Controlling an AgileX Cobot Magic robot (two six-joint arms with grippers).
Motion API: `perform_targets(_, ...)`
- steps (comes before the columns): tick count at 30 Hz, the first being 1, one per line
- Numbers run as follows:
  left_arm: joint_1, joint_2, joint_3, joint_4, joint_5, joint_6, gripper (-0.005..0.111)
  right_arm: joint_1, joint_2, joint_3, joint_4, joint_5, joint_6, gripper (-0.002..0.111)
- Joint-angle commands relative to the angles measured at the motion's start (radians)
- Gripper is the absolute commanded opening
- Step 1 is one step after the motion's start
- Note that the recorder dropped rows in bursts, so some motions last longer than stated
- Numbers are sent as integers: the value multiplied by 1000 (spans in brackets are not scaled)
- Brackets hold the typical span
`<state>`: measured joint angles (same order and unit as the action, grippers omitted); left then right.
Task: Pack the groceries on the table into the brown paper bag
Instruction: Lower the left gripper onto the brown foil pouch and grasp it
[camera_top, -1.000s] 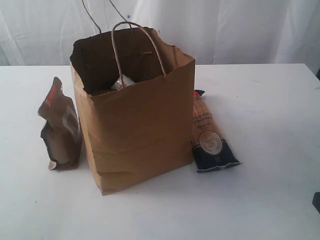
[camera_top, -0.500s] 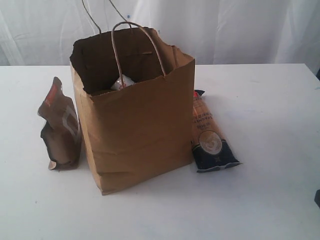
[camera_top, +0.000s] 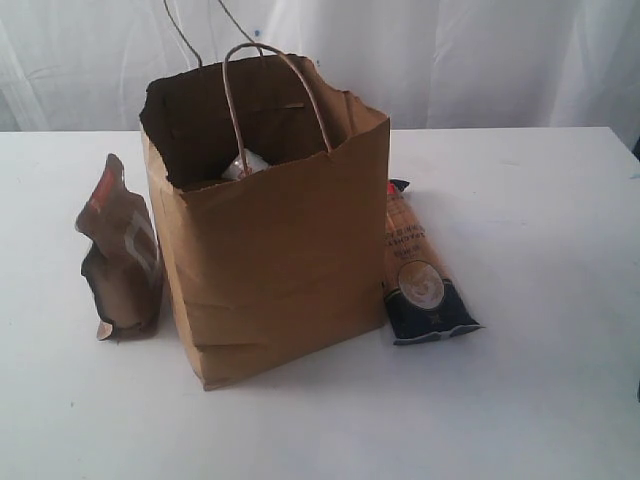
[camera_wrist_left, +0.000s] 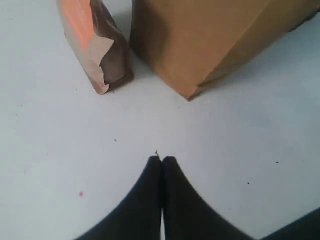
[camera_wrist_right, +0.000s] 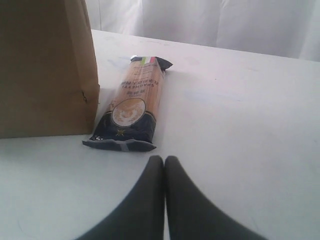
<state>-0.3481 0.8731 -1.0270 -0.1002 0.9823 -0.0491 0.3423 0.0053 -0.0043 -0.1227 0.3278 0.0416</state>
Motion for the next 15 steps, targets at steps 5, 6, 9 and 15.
perform_targets(5,-4,309,-158,10,-110,24,62,-4,-5,4,-15,-15,0,0)
perform_targets(6,-4,328,-166,13,-130,24,70,-4,-5,4,-15,-15,0,0)
perform_targets(9,-4,388,-186,46,-200,11,89,-4,-5,4,-15,-15,0,0)
perform_targets(15,-4,509,-239,100,-208,-21,87,-4,-5,4,-15,-15,0,0)
